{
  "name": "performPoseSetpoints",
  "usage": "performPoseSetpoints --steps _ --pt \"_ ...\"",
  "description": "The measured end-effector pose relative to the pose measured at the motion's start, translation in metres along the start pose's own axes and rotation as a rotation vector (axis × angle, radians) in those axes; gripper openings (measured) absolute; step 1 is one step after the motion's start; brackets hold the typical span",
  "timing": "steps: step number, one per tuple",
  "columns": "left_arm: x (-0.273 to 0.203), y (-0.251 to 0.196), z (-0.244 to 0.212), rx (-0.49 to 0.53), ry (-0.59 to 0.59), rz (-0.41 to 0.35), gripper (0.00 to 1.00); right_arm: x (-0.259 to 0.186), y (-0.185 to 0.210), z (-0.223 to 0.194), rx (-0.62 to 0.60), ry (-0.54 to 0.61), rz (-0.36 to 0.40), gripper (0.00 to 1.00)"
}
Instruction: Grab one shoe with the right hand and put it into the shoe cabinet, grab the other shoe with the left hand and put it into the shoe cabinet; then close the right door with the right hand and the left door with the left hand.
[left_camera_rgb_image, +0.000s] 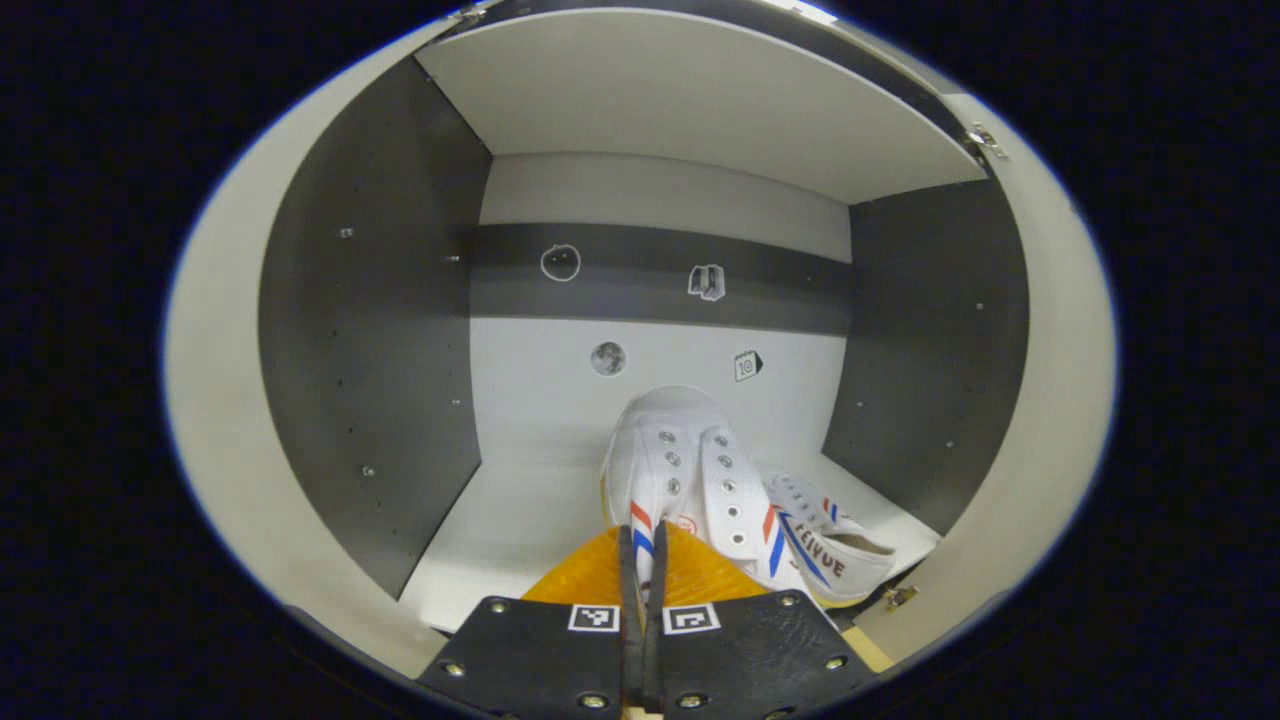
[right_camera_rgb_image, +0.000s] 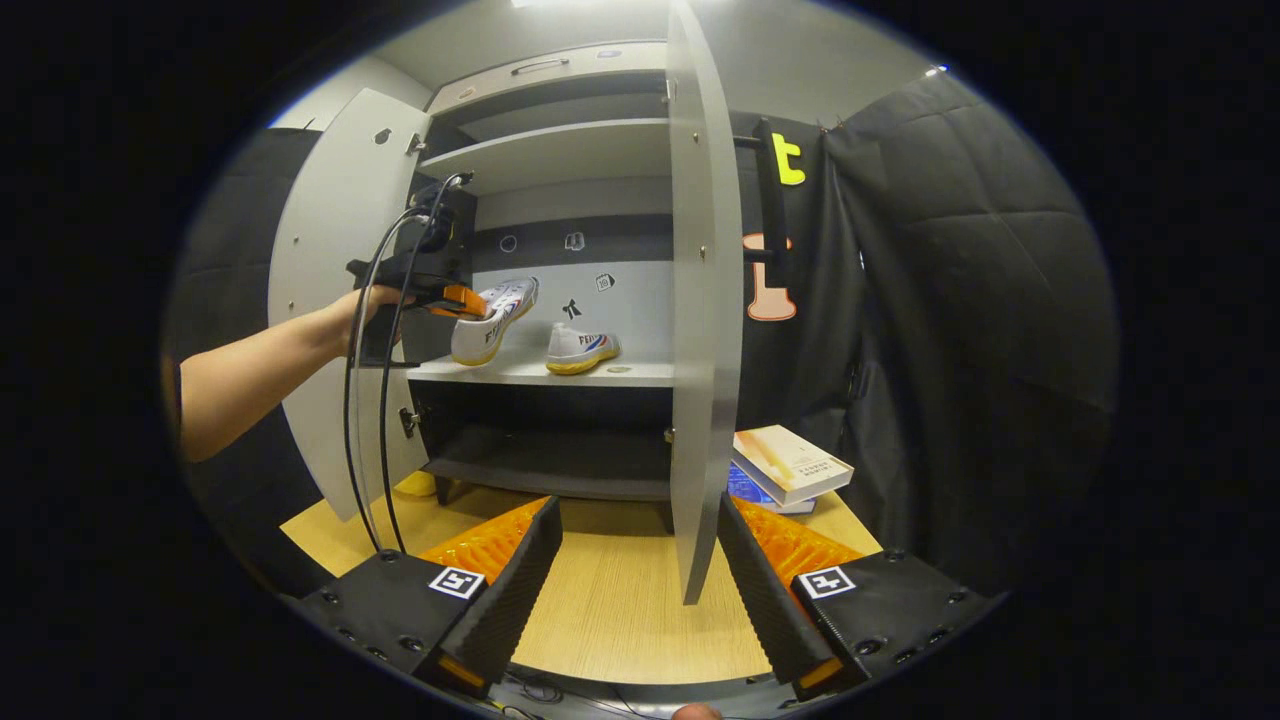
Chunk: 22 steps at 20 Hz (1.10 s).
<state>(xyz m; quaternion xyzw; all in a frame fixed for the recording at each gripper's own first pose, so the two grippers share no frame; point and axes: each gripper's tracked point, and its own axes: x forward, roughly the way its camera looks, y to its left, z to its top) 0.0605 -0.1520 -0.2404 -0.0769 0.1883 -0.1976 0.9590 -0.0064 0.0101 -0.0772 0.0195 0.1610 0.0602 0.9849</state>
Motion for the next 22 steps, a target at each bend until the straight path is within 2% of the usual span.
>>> performPoseSetpoints --steps 9,13,16,17,22 --pt "0.006 0.006 -0.010 0.029 0.127 0.077 0.02 -0.004 -0.003 -0.008 0.006 0.023 -0.004 0.98" --pt "0.012 0.021 -0.032 0.009 0.172 0.146 0.01 -0.006 -0.003 -0.006 0.008 0.013 -0.001 0.98" --pt "0.002 0.027 -0.023 -0.026 0.103 0.179 0.05 -0.008 -0.002 -0.007 0.003 0.006 0.023 0.98" --pt "0.000 0.030 -0.016 -0.008 0.060 0.193 0.14 -0.010 -0.002 -0.007 -0.002 0.004 0.031 0.98" --pt "-0.059 0.012 0.032 0.076 -0.121 0.200 0.96 -0.012 -0.001 0.001 -0.006 -0.025 0.092 0.98"
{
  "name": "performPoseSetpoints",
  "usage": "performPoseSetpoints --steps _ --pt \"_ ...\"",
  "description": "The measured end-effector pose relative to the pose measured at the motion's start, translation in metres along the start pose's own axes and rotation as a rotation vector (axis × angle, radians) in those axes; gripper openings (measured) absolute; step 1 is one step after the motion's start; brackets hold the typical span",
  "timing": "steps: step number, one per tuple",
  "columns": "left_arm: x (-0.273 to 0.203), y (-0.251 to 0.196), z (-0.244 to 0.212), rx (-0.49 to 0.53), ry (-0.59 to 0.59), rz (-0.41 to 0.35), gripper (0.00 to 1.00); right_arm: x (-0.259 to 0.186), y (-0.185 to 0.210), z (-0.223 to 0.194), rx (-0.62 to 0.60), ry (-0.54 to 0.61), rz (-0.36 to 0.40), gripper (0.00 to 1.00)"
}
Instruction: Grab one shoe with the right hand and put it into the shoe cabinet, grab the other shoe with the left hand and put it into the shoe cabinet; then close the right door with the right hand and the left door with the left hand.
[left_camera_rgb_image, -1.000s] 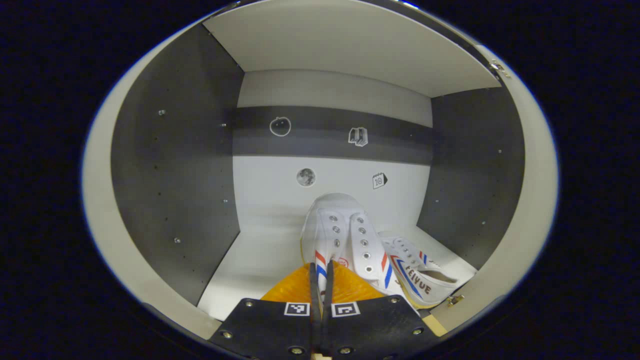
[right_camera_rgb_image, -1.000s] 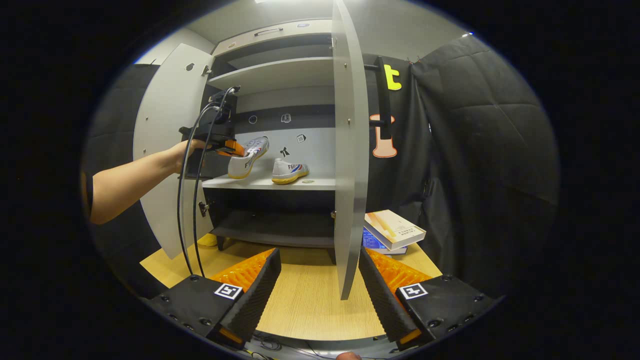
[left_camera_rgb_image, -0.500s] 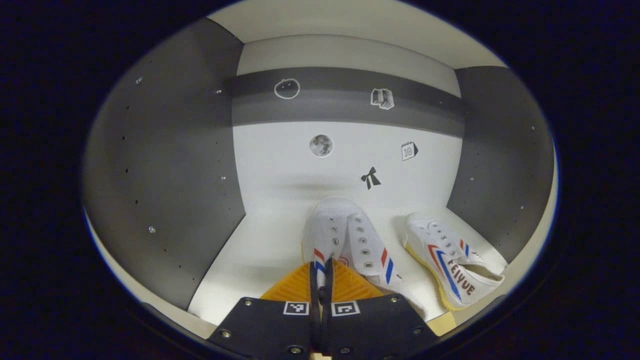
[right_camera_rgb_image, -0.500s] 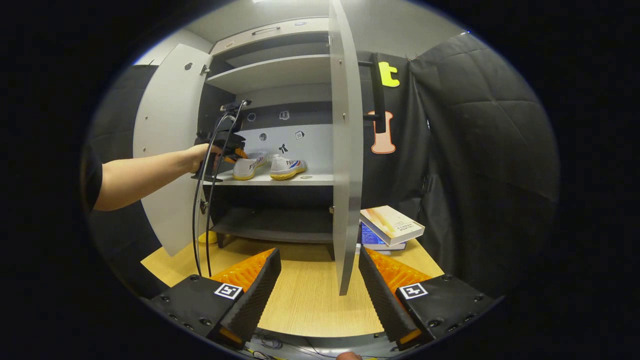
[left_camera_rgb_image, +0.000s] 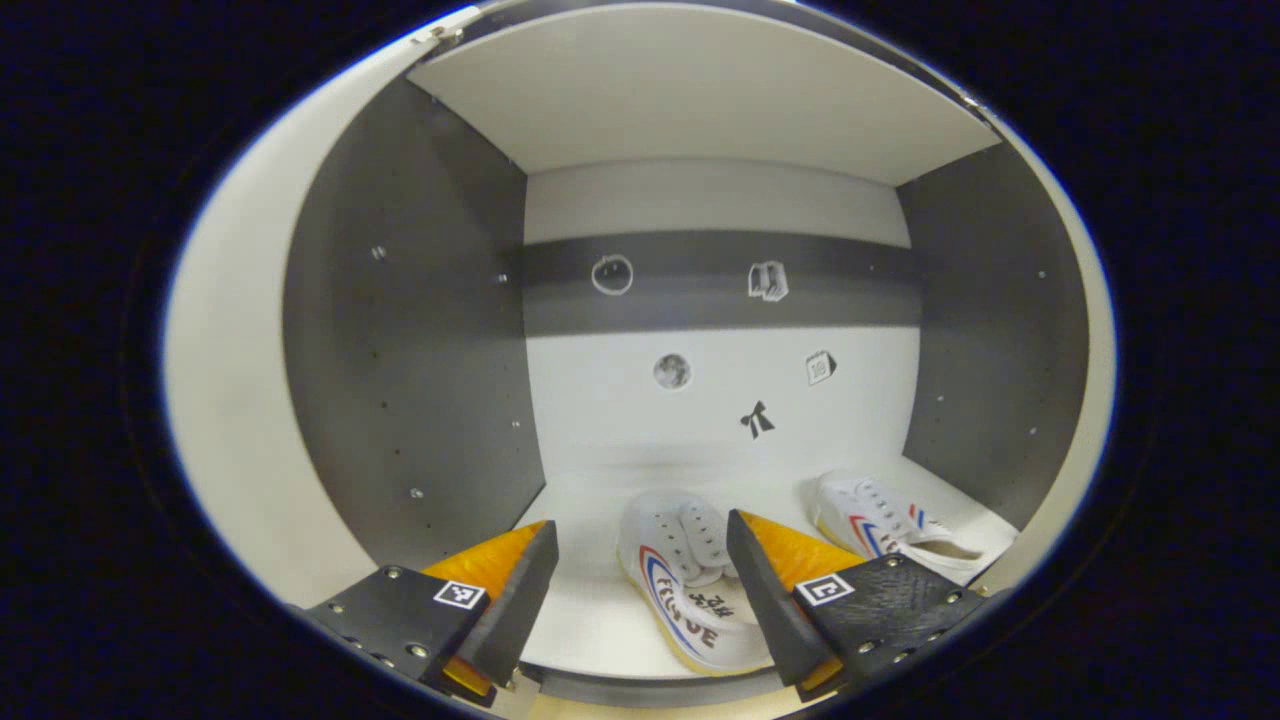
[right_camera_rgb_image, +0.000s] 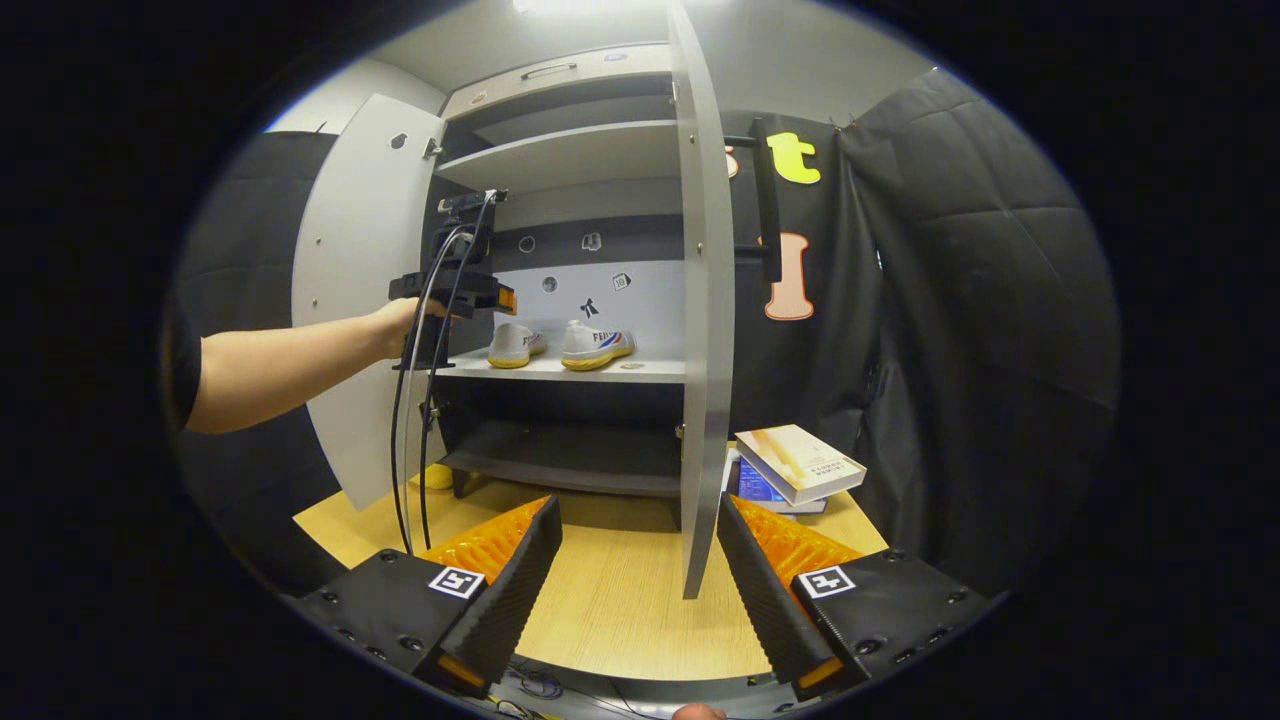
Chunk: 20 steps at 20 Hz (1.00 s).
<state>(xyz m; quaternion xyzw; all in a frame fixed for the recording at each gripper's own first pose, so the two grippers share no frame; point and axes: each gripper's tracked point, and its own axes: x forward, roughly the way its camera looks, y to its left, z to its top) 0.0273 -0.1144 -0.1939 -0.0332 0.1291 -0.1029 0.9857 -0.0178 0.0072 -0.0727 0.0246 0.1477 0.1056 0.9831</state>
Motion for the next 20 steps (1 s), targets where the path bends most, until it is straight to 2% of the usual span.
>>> performPoseSetpoints --steps 5,6,9,15,20 --pt "-0.087 -0.012 0.038 0.014 -0.138 -0.021 0.97 -0.007 0.000 0.014 -0.015 -0.040 0.044 0.98" --pt "-0.106 -0.009 0.045 0.015 -0.167 -0.006 0.97 -0.010 -0.001 0.016 -0.018 -0.048 0.048 0.98" --pt "-0.161 -0.002 0.056 -0.010 -0.243 -0.004 0.96 -0.014 0.001 0.023 -0.023 -0.068 0.042 0.98" --pt "-0.256 0.020 0.029 0.008 -0.244 -0.034 0.96 -0.021 0.015 0.026 -0.001 -0.091 0.021 0.96" --pt "-0.323 0.053 -0.010 0.072 -0.229 -0.014 0.96 -0.025 0.025 0.032 -0.005 -0.125 -0.012 0.96"
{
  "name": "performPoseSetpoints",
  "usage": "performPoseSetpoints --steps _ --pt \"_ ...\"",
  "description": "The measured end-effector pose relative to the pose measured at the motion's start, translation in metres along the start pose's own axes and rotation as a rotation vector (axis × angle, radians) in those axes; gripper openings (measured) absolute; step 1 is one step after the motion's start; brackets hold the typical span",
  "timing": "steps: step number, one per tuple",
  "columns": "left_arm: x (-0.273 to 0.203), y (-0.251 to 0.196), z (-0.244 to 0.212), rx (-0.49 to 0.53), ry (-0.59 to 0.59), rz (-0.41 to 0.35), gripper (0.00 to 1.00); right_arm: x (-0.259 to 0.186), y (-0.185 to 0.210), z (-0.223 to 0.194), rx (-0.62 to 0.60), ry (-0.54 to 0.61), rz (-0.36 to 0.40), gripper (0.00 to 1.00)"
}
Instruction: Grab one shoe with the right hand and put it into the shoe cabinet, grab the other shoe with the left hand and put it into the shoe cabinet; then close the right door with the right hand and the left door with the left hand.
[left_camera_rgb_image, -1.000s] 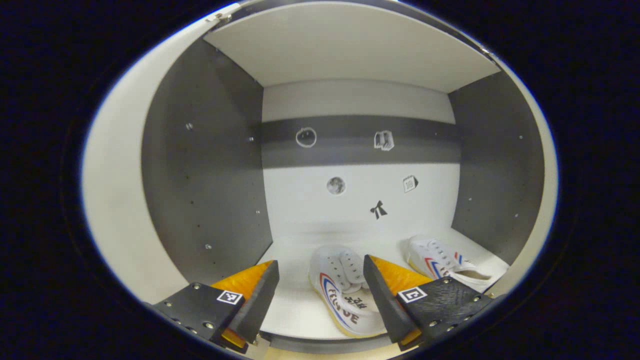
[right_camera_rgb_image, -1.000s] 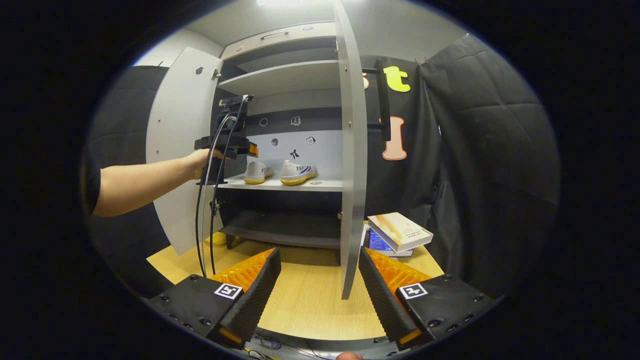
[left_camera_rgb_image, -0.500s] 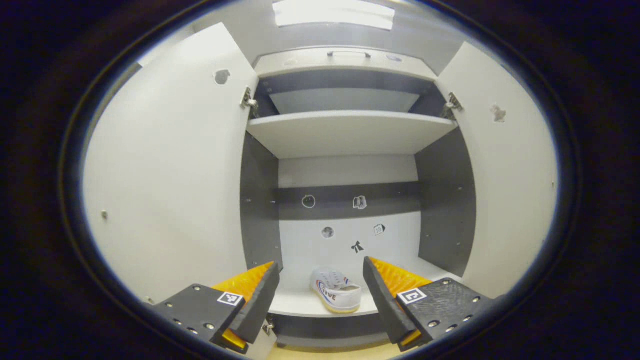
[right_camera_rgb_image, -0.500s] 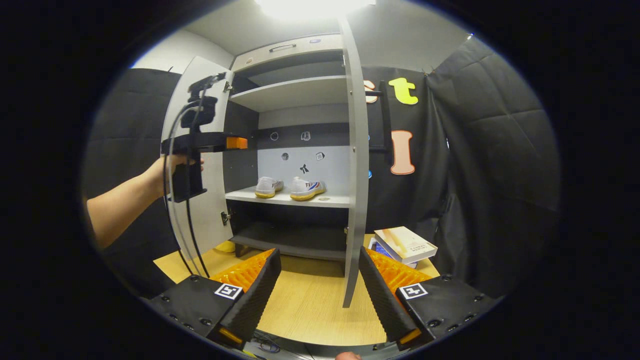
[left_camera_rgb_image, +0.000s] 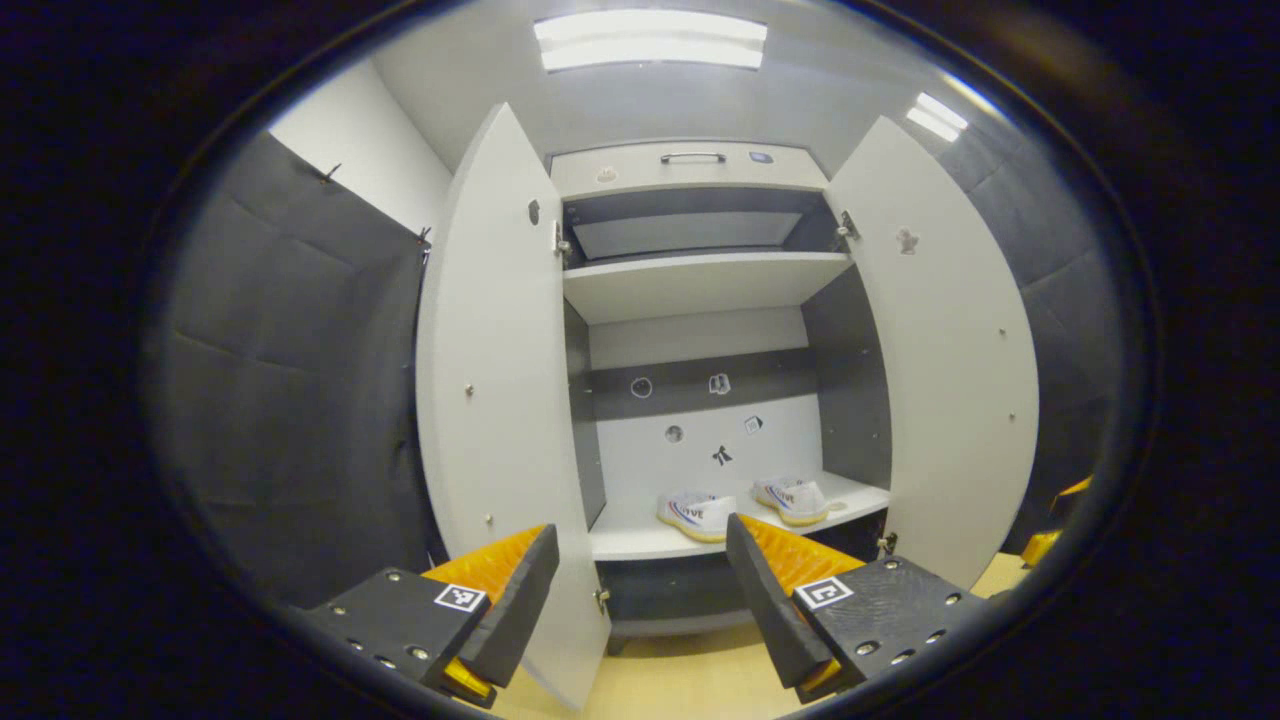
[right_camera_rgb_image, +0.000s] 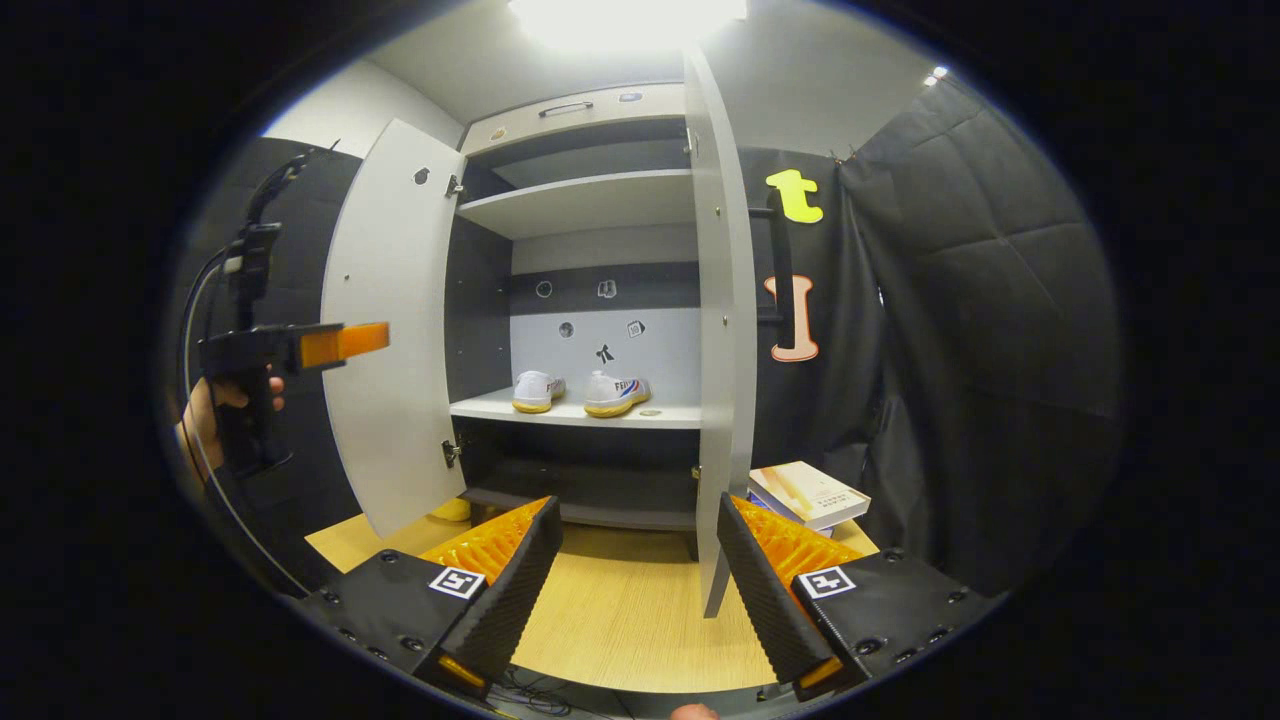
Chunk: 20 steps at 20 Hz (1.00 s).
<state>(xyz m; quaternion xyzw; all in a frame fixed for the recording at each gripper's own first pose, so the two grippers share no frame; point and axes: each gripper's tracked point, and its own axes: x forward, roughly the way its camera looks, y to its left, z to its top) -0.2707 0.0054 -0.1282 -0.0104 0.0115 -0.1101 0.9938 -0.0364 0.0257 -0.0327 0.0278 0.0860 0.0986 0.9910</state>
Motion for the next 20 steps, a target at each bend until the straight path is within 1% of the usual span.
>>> performPoseSetpoints --steps 3,4,6,7,9,13,14,15,16,17,18,20 --pt "-0.030 0.012 -0.014 -0.012 0.024 0.004 0.94 0.000 -0.002 0.007 -0.003 -0.029 -0.027 0.98" --pt "-0.038 0.016 -0.015 -0.017 0.024 0.008 0.96 0.000 -0.006 0.010 -0.003 -0.039 -0.042 0.96" --pt "-0.049 0.026 -0.014 -0.014 0.018 0.021 0.96 0.002 -0.019 0.018 -0.002 -0.057 -0.080 0.96" --pt "-0.053 0.028 -0.012 -0.010 0.014 0.025 0.96 0.003 -0.028 0.022 -0.002 -0.064 -0.105 0.98" --pt "-0.060 0.035 -0.010 -0.010 0.010 0.033 0.95 0.004 -0.050 0.032 0.002 -0.077 -0.160 0.96" --pt "-0.068 0.042 -0.013 -0.034 0.019 0.038 0.96 0.004 -0.094 0.053 0.012 -0.096 -0.272 0.98" --pt "-0.069 0.042 -0.015 -0.036 0.020 0.039 0.96 0.006 -0.105 0.059 0.014 -0.104 -0.297 0.96" --pt "-0.069 0.042 -0.017 -0.036 0.025 0.038 0.96 0.007 -0.114 0.065 0.012 -0.110 -0.320 0.99" --pt "-0.069 0.042 -0.019 -0.036 0.033 0.037 0.95 0.010 -0.121 0.070 0.004 -0.112 -0.337 0.96" --pt "-0.068 0.039 -0.021 -0.035 0.039 0.034 0.96 0.013 -0.131 0.077 -0.009 -0.118 -0.363 0.98" --pt "-0.069 0.038 -0.021 -0.033 0.039 0.034 0.96 0.016 -0.141 0.085 -0.020 -0.123 -0.389 0.96" --pt "-0.070 0.036 -0.025 -0.031 0.043 0.034 0.96 0.021 -0.154 0.098 -0.029 -0.130 -0.428 0.97"
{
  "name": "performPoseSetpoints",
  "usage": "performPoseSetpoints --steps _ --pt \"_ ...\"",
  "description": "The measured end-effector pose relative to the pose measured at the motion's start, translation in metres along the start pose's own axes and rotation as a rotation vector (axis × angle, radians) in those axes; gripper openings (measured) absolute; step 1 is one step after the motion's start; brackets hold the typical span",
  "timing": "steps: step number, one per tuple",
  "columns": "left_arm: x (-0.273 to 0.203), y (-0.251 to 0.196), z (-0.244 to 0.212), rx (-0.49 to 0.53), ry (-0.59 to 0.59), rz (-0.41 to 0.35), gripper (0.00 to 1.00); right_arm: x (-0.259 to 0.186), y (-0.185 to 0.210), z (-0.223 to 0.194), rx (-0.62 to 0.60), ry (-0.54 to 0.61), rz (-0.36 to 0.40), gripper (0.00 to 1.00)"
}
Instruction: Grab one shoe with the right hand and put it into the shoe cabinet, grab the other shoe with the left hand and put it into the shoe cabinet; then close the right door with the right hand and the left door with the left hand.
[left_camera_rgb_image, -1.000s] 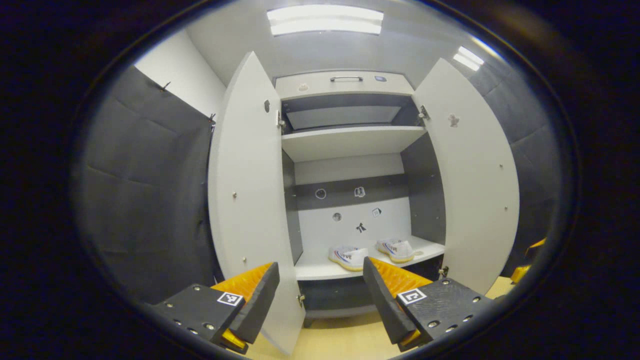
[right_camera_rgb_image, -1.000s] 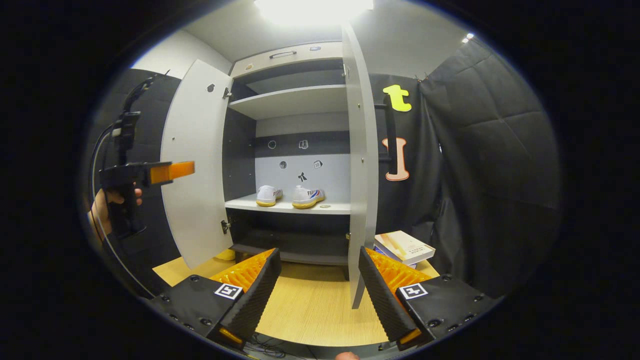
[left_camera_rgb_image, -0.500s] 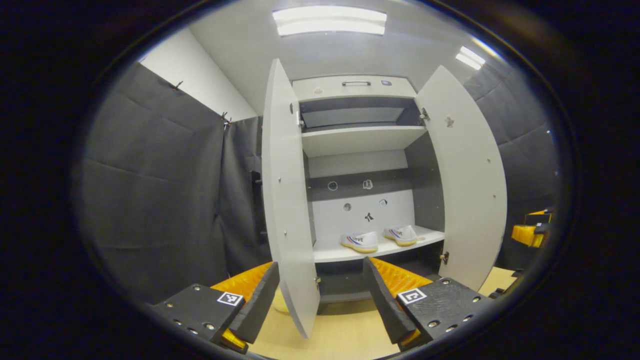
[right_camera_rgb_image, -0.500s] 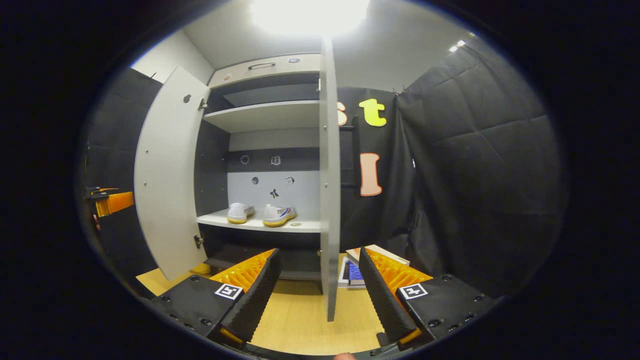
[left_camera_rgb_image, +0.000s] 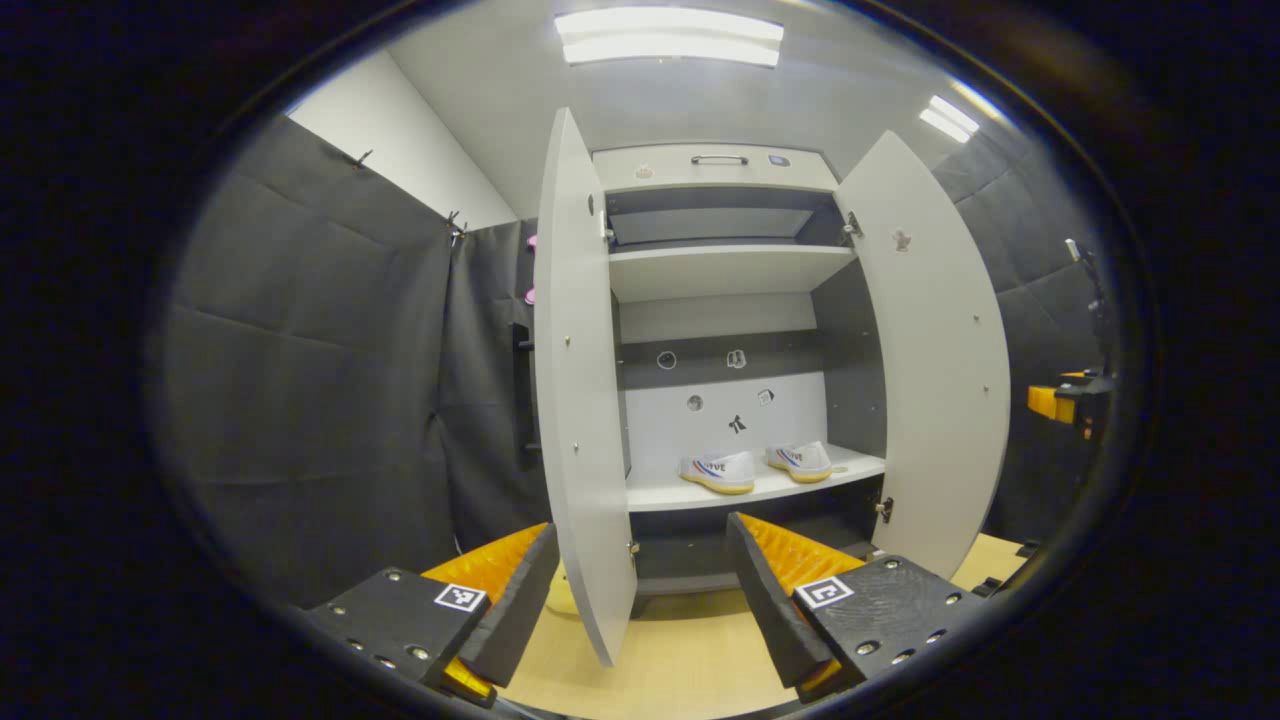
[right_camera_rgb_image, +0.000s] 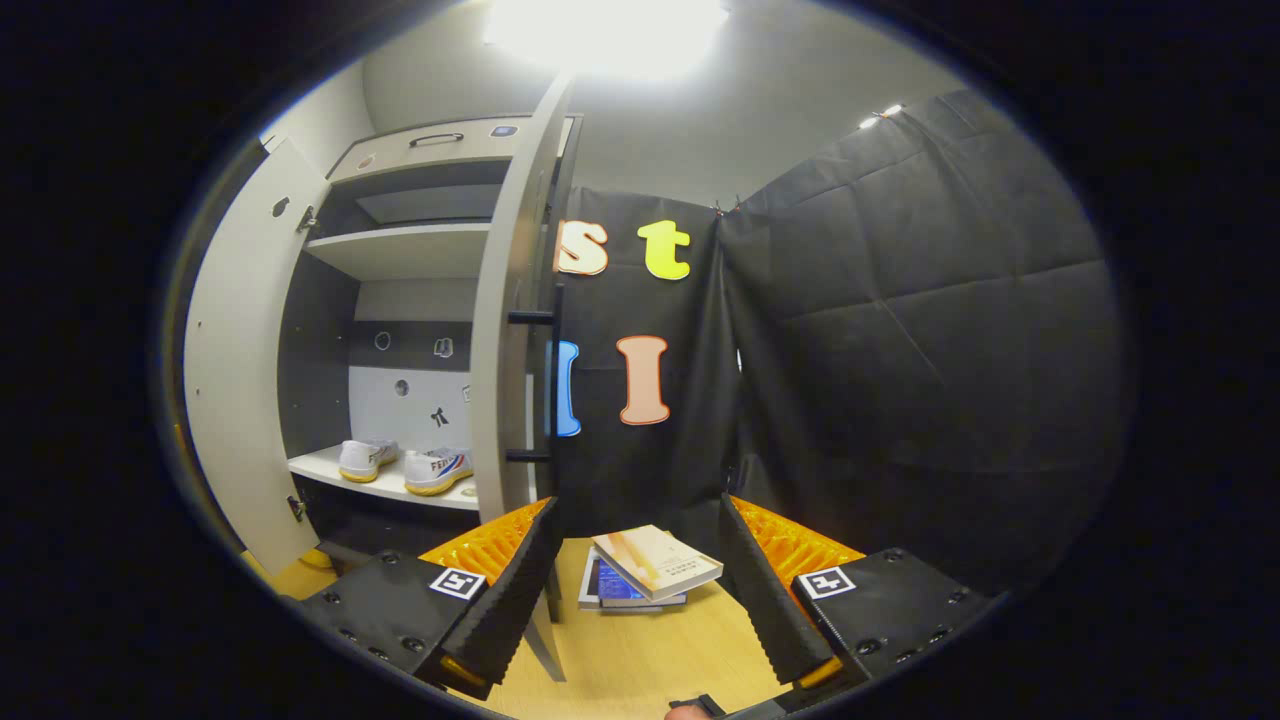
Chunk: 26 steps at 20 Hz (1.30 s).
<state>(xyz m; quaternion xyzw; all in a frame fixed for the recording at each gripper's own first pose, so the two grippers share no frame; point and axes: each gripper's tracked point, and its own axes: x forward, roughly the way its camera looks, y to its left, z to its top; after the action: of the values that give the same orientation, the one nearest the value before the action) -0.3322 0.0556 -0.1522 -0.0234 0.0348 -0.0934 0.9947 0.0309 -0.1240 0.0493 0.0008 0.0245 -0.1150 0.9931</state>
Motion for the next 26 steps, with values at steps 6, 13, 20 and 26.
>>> performPoseSetpoints --steps 6,13,20,26 --pt "-0.007 0.003 -0.007 0.004 0.016 0.019 0.96 0.036 0.004 0.013 0.001 0.015 -0.048 0.96" --pt "-0.018 0.031 -0.014 -0.015 0.040 0.070 0.96 0.034 0.028 0.018 -0.046 0.003 -0.032 0.93" --pt "-0.019 0.054 -0.013 -0.043 0.036 0.123 0.96 0.028 0.033 0.018 -0.015 -0.003 -0.014 0.89" --pt "-0.019 0.057 -0.014 -0.053 0.034 0.131 0.96 0.024 0.049 0.018 0.003 -0.010 0.040 0.89"
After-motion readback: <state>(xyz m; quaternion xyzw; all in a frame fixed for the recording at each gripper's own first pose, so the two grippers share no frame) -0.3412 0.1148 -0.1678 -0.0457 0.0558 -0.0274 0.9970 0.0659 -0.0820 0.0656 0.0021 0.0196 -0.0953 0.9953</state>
